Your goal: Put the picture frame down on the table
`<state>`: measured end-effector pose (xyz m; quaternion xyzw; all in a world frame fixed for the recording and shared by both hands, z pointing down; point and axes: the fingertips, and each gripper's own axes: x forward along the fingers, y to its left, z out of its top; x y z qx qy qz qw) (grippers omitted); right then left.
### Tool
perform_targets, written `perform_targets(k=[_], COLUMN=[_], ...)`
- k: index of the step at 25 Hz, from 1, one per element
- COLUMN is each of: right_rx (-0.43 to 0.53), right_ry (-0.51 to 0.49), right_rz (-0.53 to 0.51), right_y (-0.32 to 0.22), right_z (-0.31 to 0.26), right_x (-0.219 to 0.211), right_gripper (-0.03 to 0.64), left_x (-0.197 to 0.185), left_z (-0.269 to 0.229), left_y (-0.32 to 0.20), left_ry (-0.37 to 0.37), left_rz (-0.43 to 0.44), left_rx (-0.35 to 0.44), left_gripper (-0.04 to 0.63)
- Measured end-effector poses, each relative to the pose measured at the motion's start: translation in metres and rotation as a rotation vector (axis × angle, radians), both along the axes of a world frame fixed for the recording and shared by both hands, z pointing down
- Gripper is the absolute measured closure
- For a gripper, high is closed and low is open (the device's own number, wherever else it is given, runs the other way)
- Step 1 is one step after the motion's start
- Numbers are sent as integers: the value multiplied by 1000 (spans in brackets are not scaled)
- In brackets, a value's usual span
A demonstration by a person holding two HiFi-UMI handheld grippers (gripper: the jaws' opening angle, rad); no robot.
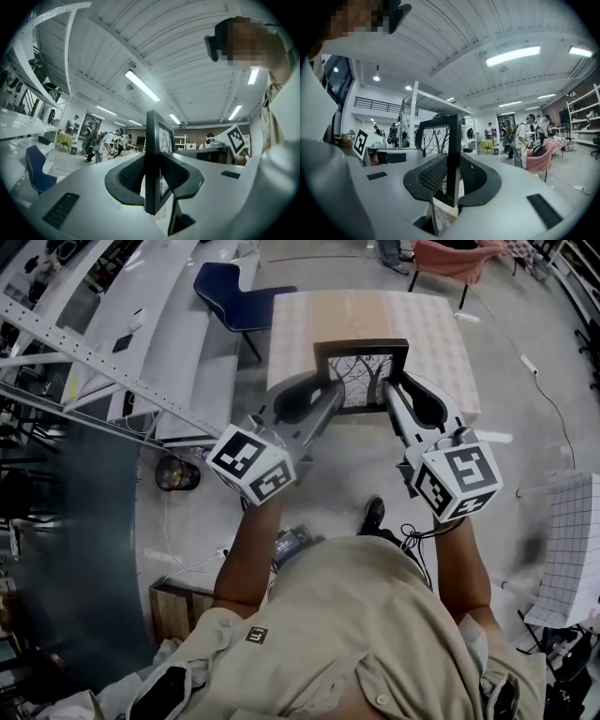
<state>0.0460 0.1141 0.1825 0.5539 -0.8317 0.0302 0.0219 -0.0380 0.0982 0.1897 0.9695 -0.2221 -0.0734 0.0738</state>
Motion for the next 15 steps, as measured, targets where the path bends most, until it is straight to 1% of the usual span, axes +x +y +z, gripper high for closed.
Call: perform_targets(k=[7, 11, 15], right_rx=[-8, -10, -11], right_ry=[-17, -23, -30], right_rz=[-55, -89, -124], right_y=[-47, -66, -83], right_z=[2, 2, 2], right_x=[51, 70, 82], right_gripper=[529, 529, 529], left_x=[50, 68, 80], left_z=[0, 0, 0], left_y=[-42, -59, -73], left_ry=[-12, -29, -24], left_rz=[-60, -90, -131], left_rx=[-10, -5, -15], left_gripper=[494, 494, 494])
